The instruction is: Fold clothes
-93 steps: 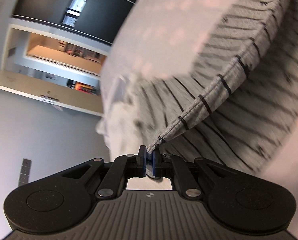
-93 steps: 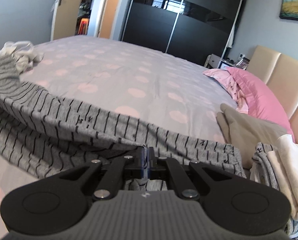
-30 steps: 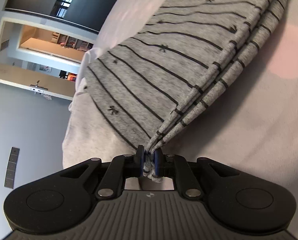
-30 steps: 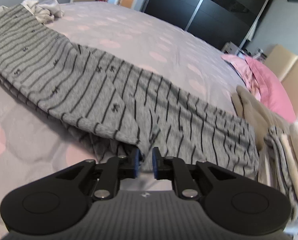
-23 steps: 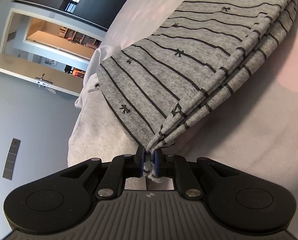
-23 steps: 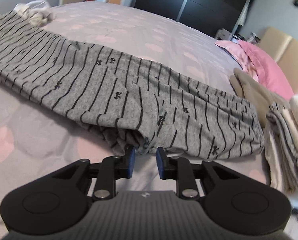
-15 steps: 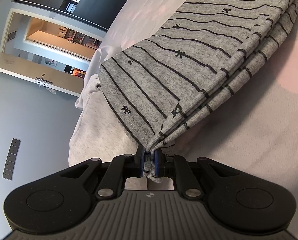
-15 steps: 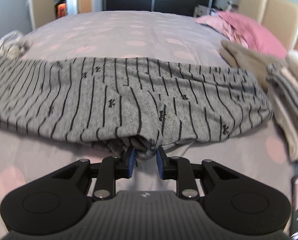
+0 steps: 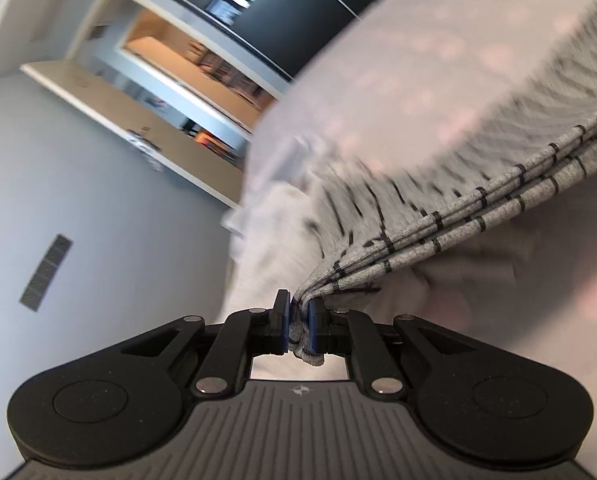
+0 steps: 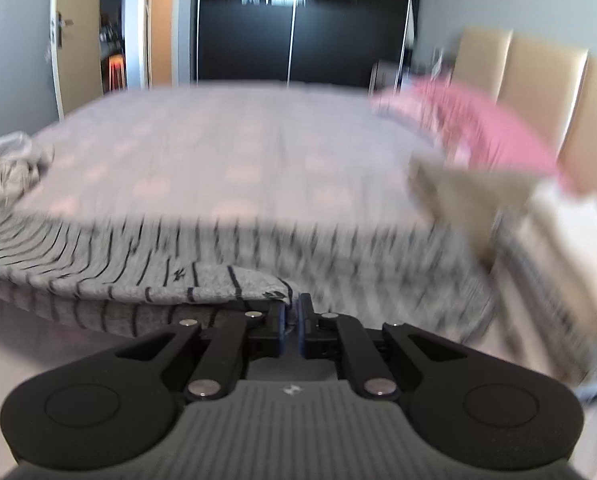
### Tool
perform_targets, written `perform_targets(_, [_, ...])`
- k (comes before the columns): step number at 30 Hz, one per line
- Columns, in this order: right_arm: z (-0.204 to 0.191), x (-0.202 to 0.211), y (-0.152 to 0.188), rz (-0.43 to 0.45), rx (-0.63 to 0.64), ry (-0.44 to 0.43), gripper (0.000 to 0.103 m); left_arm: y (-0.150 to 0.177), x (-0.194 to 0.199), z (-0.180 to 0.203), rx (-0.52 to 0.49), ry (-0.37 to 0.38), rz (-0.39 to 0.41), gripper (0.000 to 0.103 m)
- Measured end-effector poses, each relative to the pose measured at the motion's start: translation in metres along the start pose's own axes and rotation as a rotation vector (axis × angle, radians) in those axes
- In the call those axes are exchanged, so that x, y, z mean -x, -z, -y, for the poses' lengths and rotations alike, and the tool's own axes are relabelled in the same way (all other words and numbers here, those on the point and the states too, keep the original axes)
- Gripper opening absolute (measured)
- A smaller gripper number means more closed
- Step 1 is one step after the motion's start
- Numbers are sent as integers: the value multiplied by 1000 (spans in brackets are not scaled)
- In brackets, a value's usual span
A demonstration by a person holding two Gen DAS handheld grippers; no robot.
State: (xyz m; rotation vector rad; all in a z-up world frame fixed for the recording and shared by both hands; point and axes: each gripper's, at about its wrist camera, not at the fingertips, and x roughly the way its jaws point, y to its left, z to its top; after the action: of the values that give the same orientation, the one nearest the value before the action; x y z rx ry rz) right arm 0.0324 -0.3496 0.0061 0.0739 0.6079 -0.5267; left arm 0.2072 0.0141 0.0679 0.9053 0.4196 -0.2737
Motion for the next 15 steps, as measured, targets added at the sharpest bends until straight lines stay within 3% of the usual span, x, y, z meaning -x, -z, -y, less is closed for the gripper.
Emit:
perform_targets(5, [40,53,-56,198,-108,15,6,-32,43,-41,146,-6,60,7])
perform_targets(9, [57,82,-85,276,-71,51,6,-59,89,-74,243,26,116,7])
perform_targets(10, [66,91,-90,299,-110,62,6,-64,102,-80,268,42,136,7])
perform_targets(13, [85,121,-101,404,-169,141,6,-72,135,-82,245,76,184,7])
perform_targets(15, [90,140,-103,484,-150,189,6,-74,145,-75,190,92,173,7])
